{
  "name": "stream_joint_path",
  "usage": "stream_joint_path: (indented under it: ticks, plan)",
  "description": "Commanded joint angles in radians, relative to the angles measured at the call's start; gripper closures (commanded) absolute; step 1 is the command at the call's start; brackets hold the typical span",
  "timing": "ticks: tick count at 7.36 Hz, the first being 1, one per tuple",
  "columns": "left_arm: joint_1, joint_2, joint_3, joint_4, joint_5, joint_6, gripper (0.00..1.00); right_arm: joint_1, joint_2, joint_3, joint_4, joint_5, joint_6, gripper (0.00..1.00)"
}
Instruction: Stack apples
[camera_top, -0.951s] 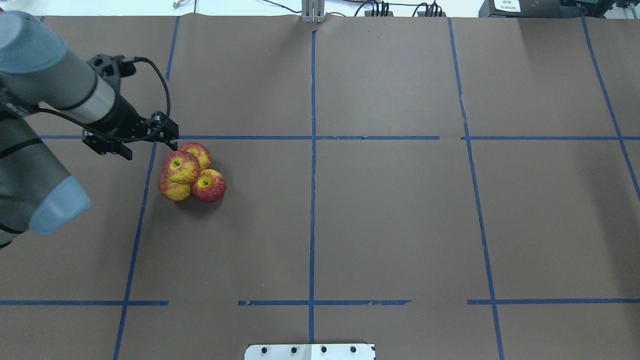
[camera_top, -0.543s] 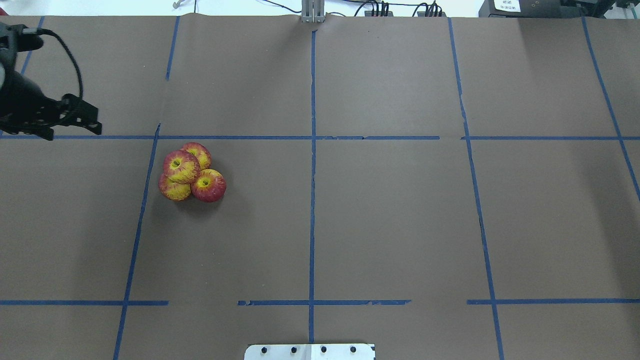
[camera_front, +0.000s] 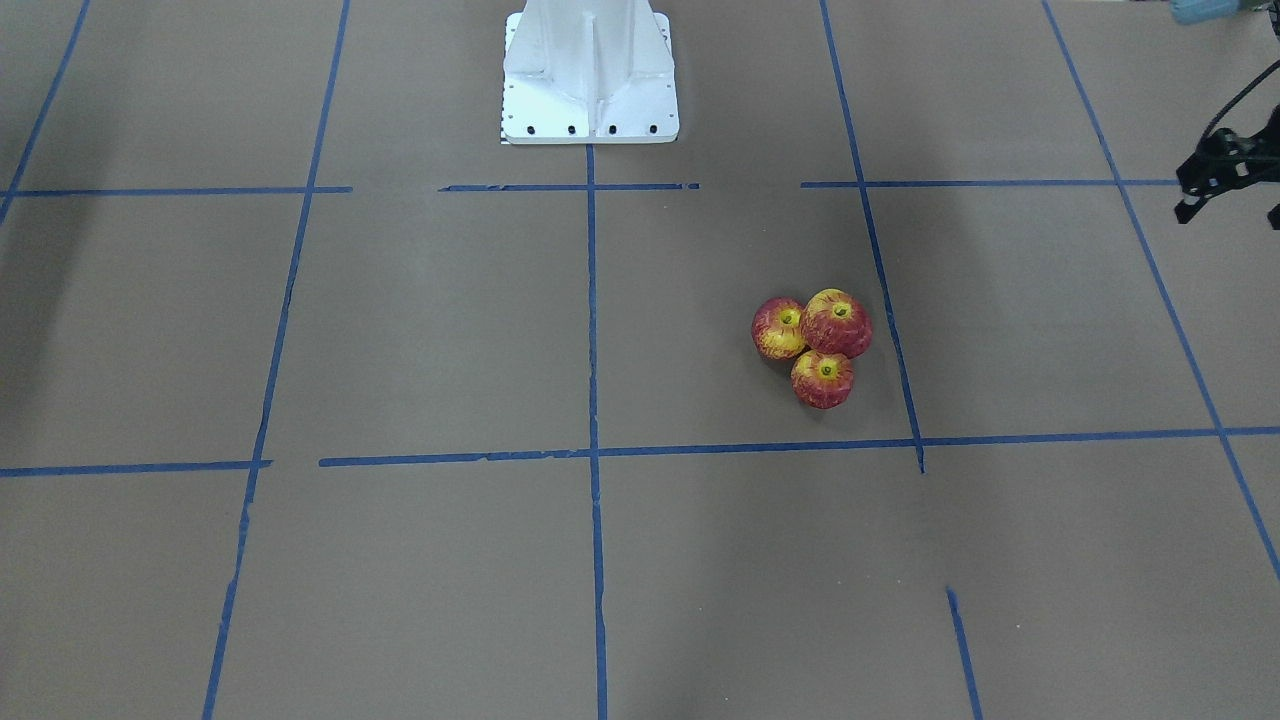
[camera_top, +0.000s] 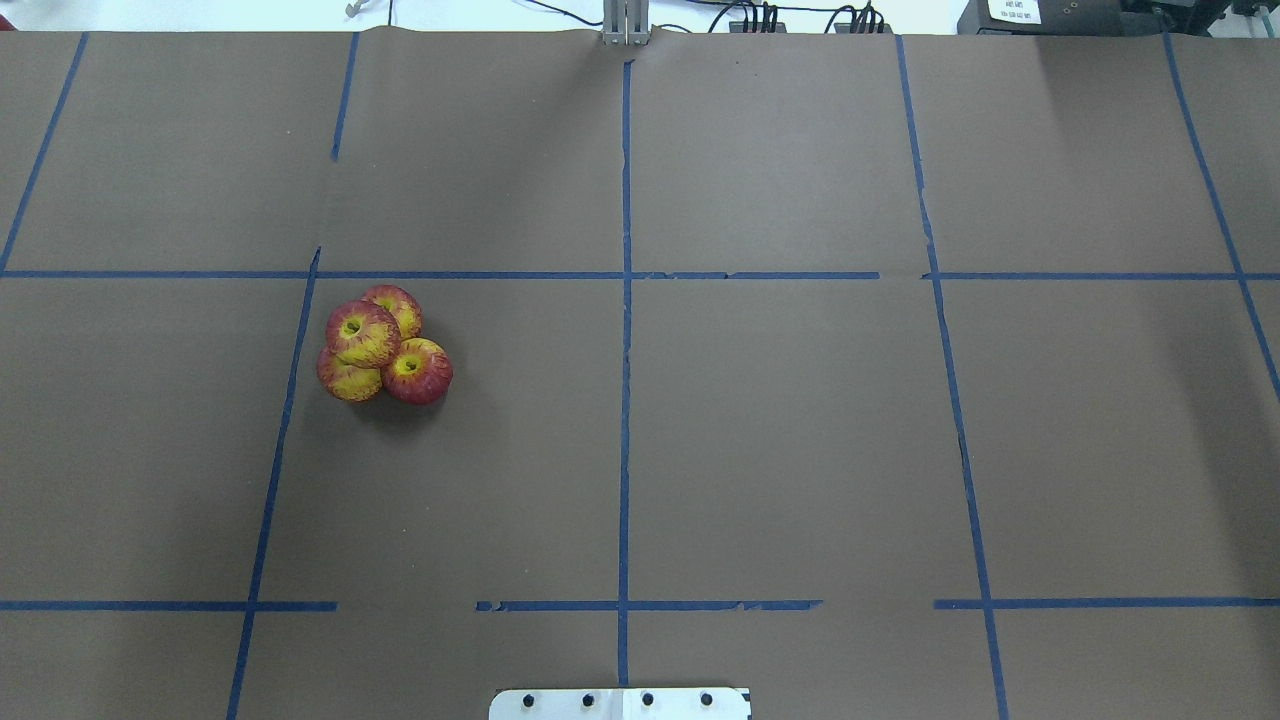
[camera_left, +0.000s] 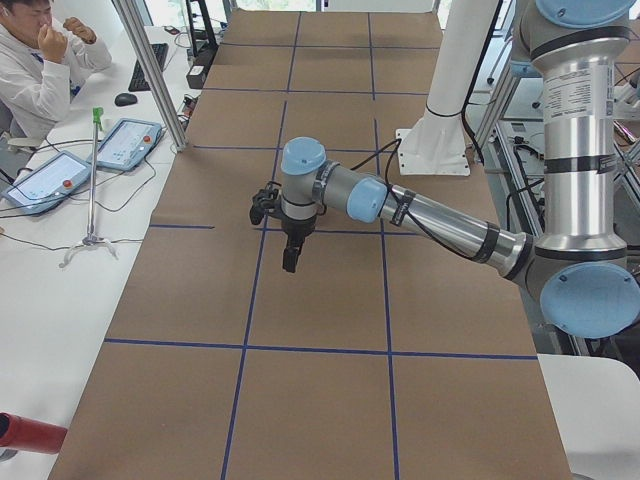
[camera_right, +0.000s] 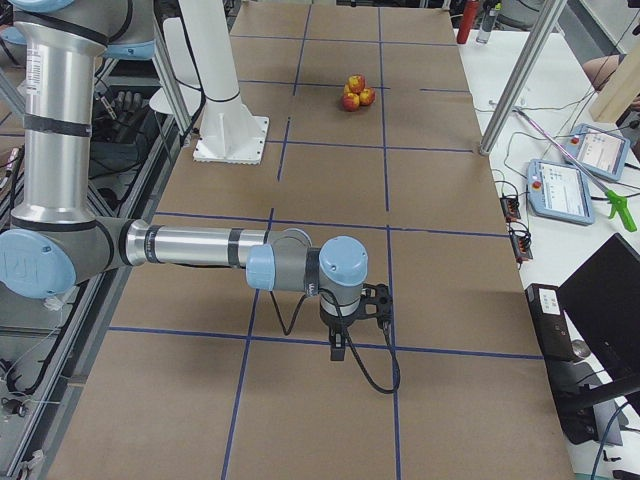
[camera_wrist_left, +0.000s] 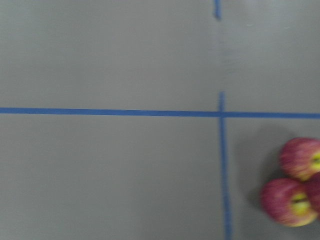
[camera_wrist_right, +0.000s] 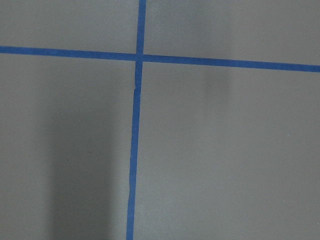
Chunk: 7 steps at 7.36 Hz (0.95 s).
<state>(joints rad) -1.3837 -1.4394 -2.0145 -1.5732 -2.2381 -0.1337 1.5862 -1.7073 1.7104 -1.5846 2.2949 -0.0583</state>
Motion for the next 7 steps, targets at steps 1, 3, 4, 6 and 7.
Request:
stream_joint_path:
  ticks: [1,3,4,6,7]
  plan:
    - [-0.211,0.021,0.151,0.007,-0.012,0.337,0.01,0.0,0.0,0.0,0.0,0.0,0.0,0.0]
    - [-0.301,0.004,0.232,0.01,-0.024,0.396,0.01,0.0,0.0,0.0,0.0,0.0,0.0,0.0]
    - [-0.301,-0.009,0.231,0.078,-0.11,0.391,0.01,0.0,0.0,0.0,0.0,0.001,0.0,0.0]
    - [-0.304,0.008,0.221,0.09,-0.15,0.391,0.0,0.0,0.0,0.0,0.0,0.0,0.0,0.0]
    - [-0.305,0.026,0.215,0.081,-0.152,0.397,0.0,0.0,0.0,0.0,0.0,0.0,0.0,0.0]
